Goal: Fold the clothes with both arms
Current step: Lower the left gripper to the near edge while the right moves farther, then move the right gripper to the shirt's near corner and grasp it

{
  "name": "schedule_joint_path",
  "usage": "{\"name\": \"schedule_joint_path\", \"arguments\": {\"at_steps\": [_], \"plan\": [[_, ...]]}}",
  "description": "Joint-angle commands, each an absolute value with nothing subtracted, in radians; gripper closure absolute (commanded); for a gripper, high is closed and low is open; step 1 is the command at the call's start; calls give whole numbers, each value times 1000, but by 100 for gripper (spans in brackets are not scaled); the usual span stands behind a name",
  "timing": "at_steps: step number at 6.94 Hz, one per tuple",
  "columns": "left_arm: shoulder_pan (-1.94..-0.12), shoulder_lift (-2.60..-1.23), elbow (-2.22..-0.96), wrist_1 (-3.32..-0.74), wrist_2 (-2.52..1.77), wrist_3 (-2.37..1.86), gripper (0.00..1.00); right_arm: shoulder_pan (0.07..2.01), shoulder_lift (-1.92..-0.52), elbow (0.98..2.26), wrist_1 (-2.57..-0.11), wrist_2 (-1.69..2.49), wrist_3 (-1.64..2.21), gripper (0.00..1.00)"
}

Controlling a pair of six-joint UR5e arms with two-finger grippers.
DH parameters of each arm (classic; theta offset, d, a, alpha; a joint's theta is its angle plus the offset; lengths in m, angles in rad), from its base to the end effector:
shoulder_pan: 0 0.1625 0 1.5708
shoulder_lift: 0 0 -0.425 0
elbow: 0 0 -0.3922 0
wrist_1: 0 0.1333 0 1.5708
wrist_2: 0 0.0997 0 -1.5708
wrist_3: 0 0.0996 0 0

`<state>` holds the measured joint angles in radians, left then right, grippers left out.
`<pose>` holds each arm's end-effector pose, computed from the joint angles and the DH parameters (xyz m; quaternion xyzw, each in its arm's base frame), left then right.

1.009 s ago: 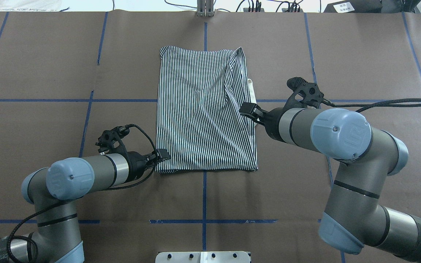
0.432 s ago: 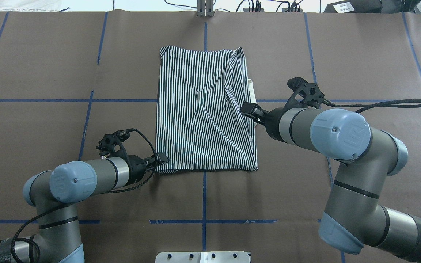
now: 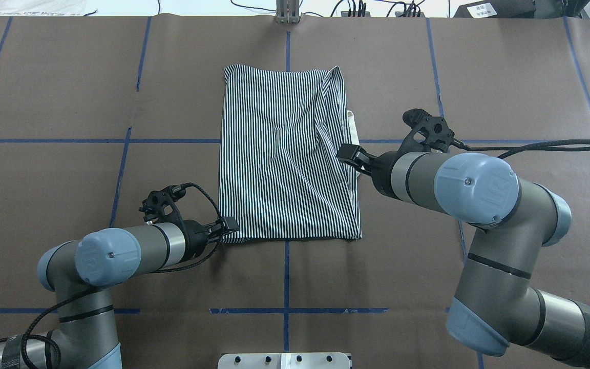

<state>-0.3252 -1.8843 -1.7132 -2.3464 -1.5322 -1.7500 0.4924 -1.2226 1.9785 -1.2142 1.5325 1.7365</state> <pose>0.5344 -0.3249 0.3332 0.0578 0.5748 -0.2145 0.7876 -0.4320 -0.3873 0.2476 0.1019 -0.5182 0.2839 0.8003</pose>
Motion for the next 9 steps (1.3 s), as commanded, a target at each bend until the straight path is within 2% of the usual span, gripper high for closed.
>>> {"name": "schedule_joint_path", "arguments": {"at_steps": [1,3,9], "plan": [[-322,-1890,-1704,-2349,-1534,-1749,37,492,-1223,1977,-1215,1532,1736,1],[-321,-1890,-1704,-2353,-1534,-1750,45,492,-1223,1977,-1215,1532,1736,1],[-319,-1888,-1717,-2353,-1542,-1738,47,489,-1223,1977,-1215,1532,1736,1]]}}
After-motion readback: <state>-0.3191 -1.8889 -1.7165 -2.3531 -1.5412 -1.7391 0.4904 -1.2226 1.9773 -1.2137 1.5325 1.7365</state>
